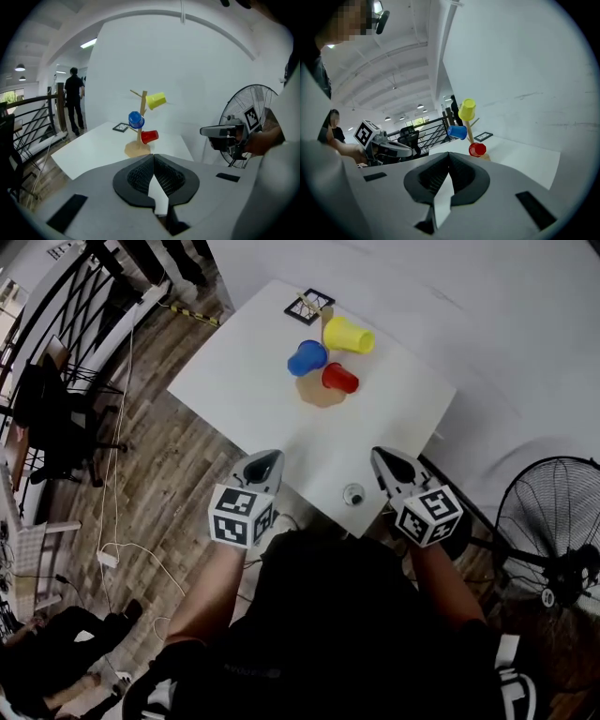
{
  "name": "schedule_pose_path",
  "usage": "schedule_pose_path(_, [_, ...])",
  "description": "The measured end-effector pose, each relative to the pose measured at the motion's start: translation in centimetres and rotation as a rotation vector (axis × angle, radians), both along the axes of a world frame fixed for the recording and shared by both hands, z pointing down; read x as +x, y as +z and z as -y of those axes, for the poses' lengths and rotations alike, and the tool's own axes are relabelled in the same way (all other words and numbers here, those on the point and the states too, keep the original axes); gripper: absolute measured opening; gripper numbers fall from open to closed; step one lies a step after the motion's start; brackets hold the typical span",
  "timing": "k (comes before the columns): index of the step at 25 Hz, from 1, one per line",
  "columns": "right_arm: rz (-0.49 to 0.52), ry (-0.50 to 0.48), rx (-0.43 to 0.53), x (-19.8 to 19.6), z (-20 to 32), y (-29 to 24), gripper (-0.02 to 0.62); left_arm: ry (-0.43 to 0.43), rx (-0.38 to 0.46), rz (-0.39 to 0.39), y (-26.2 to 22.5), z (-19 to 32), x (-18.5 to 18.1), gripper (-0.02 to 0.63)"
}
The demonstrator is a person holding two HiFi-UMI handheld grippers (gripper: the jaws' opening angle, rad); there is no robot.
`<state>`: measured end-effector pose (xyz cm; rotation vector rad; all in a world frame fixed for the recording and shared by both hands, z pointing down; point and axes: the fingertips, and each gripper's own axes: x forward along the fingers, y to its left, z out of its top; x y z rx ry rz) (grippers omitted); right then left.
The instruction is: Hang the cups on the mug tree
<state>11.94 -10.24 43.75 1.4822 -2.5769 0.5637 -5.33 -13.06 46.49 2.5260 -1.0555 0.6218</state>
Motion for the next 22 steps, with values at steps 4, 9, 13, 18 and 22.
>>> schedule_pose_path(4, [-0.017,-0.015,-0.004,-0.9,-0.5,0.0,0.008,0.015,0.009,-0.005,0.0,-0.6,0.6,0.017])
schedule_pose_path(9, [-0.050,-0.038,-0.018,-1.8,-0.8,0.6,0.006,0.029,0.016,-0.015,-0.2,-0.8,1.5,0.015])
schedule_pose_path(13, [-0.060,-0.046,-0.021,-1.9,-0.9,1.0,0.006,0.048,0.013,-0.034,-0.2,-1.4,2.3,0.015])
schedule_pose_path(18, [-0.071,-0.048,-0.016,-1.9,-1.1,1.0,0.006,0.055,0.032,-0.030,-0.8,-1.4,2.9,0.017])
schedule_pose_path(22, [-0.075,-0.053,-0.011,-1.9,-1.2,0.9,0.006,0.055,0.048,-0.024,-1.2,-1.3,3.1,0.017])
